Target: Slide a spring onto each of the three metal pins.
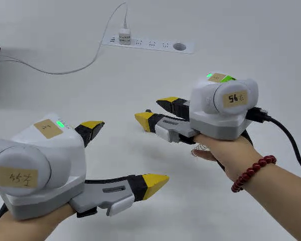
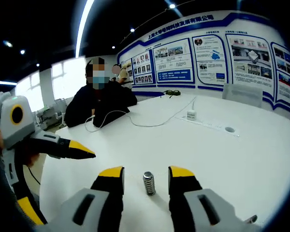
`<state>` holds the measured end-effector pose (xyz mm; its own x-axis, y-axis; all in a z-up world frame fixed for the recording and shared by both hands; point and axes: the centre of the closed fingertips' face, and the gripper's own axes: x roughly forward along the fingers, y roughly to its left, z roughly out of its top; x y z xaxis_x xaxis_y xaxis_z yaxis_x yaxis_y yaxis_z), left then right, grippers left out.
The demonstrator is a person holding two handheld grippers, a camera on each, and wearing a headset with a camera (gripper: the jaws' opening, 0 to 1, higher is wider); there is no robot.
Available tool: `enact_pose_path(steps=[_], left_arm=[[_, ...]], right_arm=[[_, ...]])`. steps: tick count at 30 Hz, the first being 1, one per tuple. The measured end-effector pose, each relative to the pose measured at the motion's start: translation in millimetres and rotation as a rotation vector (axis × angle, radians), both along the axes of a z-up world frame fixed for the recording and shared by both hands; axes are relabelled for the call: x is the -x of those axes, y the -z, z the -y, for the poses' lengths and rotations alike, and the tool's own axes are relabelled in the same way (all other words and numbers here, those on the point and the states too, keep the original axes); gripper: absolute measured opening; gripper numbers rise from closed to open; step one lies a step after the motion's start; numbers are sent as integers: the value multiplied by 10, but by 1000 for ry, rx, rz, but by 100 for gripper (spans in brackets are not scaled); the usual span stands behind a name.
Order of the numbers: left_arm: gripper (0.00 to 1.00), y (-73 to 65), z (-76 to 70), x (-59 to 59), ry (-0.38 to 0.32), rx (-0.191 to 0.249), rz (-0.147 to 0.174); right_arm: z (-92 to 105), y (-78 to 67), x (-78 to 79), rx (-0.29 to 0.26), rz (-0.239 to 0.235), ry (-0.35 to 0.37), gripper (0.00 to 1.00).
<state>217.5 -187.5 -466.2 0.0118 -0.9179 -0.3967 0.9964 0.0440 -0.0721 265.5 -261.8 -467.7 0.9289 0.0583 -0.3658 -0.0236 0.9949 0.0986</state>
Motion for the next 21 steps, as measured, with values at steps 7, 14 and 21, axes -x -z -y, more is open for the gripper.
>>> enact_pose_path(steps=[7,14,21], left_arm=[[91,-18,62,17,4,8,18],[86,18,151,93,32,-3,35],[79,97,250,172,59,-20,26]], right_arm=[[72,-76,184,-20,-23,29,47],[142,-165,333,-39,-14,60,50],[234,-185,523,-32,-18,89,51]])
